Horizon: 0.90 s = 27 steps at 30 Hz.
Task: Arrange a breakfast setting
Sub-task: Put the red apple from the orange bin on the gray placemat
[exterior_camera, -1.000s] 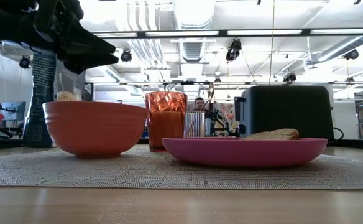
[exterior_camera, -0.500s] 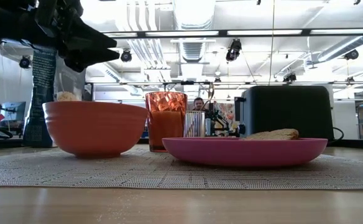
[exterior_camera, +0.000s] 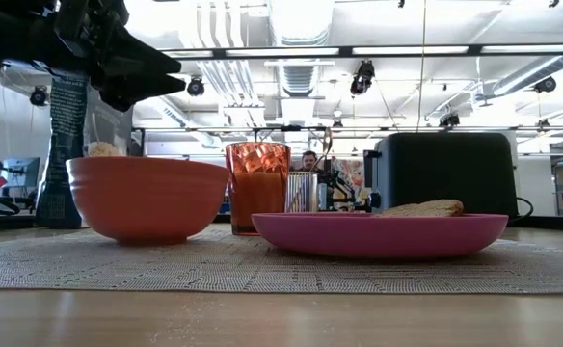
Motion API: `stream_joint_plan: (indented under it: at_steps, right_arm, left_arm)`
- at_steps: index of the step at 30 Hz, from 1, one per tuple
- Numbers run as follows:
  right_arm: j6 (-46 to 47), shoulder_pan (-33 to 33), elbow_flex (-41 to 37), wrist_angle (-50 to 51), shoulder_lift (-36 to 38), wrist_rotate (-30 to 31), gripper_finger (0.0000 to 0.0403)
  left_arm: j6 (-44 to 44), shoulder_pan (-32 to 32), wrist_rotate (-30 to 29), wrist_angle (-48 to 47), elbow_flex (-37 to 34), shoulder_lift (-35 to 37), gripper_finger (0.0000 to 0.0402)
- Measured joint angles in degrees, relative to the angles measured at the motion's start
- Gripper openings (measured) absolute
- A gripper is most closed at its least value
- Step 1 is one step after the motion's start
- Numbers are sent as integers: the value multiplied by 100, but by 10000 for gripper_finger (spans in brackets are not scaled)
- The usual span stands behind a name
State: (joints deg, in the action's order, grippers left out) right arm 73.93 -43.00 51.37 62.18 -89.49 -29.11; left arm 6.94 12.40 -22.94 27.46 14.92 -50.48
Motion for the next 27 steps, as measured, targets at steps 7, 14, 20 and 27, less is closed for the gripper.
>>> stream_joint_plan:
  at_steps: [7,14,20,27]
  right_arm:
    - [-46,0,7,-4,-6,-2,180]
    - [-330,-2,335,-49,118,-216,166]
    - [-79,0,753,-71,566,-244,152]
    - [528,0,1145,-19,1243,-185,126]
  left_arm:
    - [0,-1,-1,0,0,0,223]
    - [0,0,-2,0,0,0,223]
    - [0,-1,-2,0,0,0,223]
    - [0,0,-2,-2,0,0,223]
